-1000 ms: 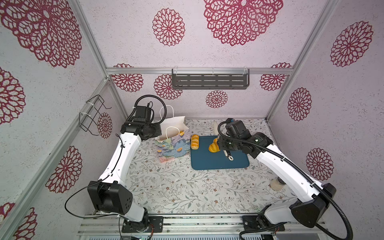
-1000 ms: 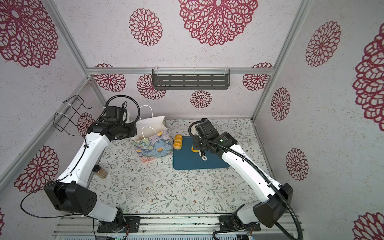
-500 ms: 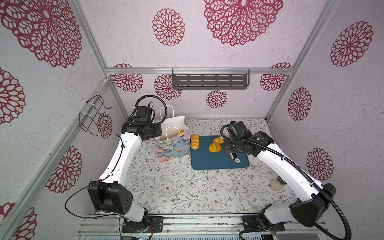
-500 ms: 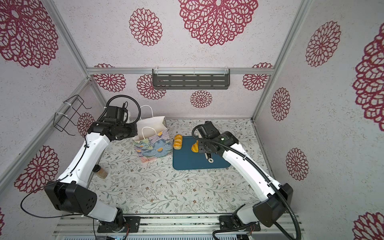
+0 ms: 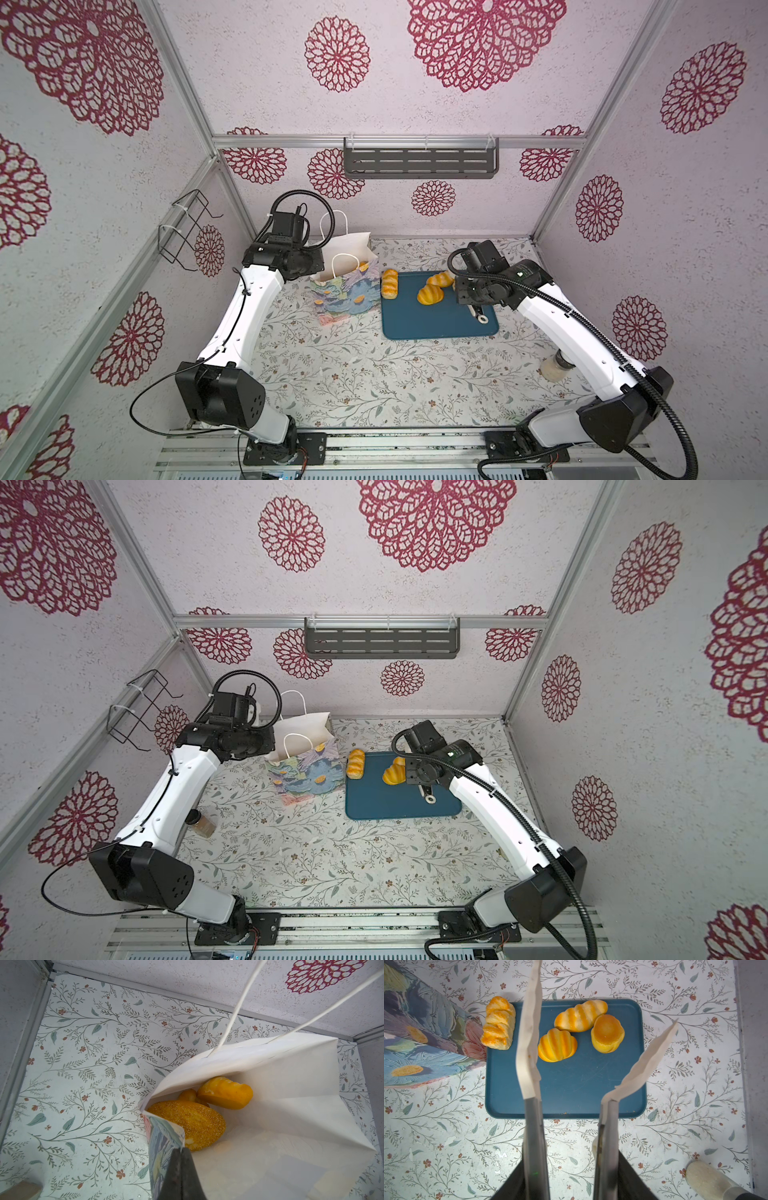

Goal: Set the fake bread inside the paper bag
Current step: 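Raise the empty tongs out of the bag and move back over the tray, then lower the open tongs astride the round golden bun on the tray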

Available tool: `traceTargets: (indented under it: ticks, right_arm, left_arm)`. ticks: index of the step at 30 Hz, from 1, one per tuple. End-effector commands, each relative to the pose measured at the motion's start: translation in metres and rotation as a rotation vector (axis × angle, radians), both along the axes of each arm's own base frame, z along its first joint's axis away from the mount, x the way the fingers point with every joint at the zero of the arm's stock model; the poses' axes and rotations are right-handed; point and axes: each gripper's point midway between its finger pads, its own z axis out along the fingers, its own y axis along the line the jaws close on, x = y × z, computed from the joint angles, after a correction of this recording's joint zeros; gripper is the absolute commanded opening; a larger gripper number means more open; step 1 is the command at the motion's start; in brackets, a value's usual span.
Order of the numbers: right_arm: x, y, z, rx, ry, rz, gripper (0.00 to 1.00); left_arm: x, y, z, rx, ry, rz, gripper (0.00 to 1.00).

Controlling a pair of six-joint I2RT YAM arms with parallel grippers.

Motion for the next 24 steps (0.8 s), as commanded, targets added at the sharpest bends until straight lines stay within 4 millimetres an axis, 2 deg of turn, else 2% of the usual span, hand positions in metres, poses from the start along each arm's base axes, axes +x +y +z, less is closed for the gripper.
traceTargets:
  ticks: [1, 11, 24]
  right_arm:
    - [-0.002, -0.007, -0.002, -0.036, 0.024, 0.023, 0.54]
    - [-0.001, -0.016, -0.023, -0.092, 0.080, 0.042, 0.54]
    - [0.011, -0.024, -0.062, -0.167, 0.179, 0.048, 0.54]
  left_arm:
    - [-0.005, -0.004, -0.011, 0.015, 0.039, -0.021, 0.00]
    - [-0.006, -0.005, -0.012, 0.020, 0.039, -0.024, 0.00]
    - [-0.005, -0.004, -0.013, 0.028, 0.042, -0.019, 0.00]
